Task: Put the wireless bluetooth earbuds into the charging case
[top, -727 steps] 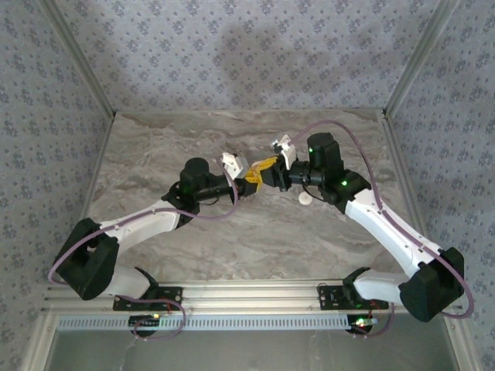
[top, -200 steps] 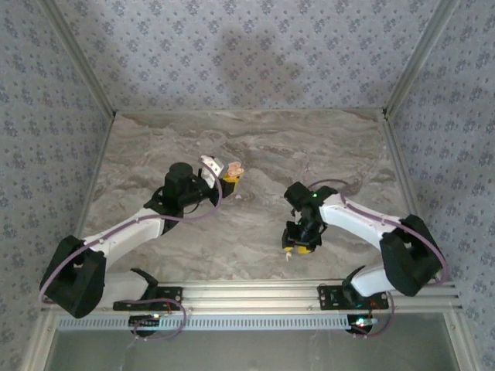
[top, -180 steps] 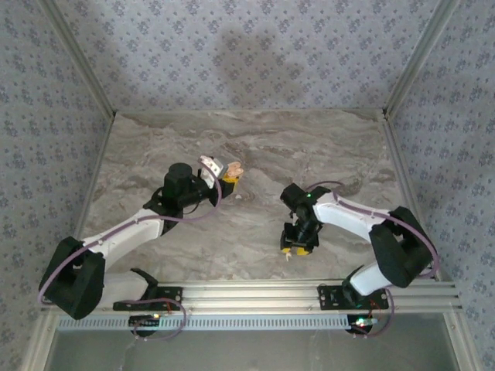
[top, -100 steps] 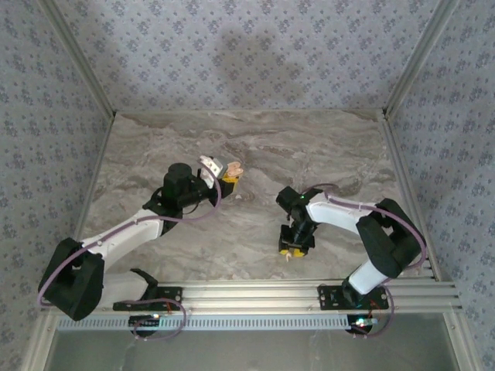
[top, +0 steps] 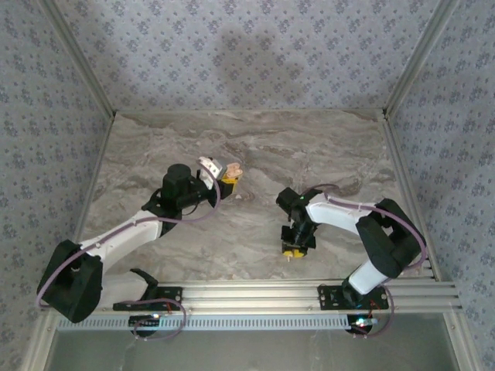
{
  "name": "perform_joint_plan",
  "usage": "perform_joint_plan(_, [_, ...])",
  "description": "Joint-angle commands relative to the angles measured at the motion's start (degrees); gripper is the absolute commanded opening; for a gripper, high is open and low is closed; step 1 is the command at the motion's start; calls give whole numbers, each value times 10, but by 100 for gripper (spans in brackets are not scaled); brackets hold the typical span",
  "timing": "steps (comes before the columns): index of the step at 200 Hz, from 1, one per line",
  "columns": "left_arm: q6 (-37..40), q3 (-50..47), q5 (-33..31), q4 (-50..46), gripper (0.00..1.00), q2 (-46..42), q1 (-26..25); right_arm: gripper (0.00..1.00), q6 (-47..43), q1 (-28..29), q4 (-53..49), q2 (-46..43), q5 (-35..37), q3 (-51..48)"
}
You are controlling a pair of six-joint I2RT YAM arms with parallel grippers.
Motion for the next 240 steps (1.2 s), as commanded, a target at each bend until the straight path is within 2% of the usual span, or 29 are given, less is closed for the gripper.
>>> perform_joint_plan(1, [6, -9, 11, 20, 21, -14, 1, 25, 9, -4, 28, -27, 24, 0])
perform_joint_plan(39, [8, -28, 55, 79, 21, 19, -4, 24, -10, -24, 78, -128, 51, 4])
perform_joint_plan(70, [7, -23, 87, 126, 20, 48, -15, 23, -85, -44, 151, -220, 76, 30])
perform_joint_plan(99, [10, -5, 104, 143, 20, 71, -30, 23, -165, -64, 241, -266, 70, 58])
perform_joint_plan(124, [10, 12, 105, 155, 20, 89, -44, 24, -213, -63, 308, -272, 32, 82])
perform_joint_plan(152, [7, 31, 99, 164, 20, 105, -55, 23, -228, -55, 391, -262, -3, 91])
perform_joint_plan(193, [-1, 52, 95, 169, 20, 112, -62, 23, -260, -24, 402, -235, -12, 107])
perform_joint_plan(240, [-5, 64, 94, 175, 20, 113, -64, 23, -268, -13, 414, -222, 0, 103])
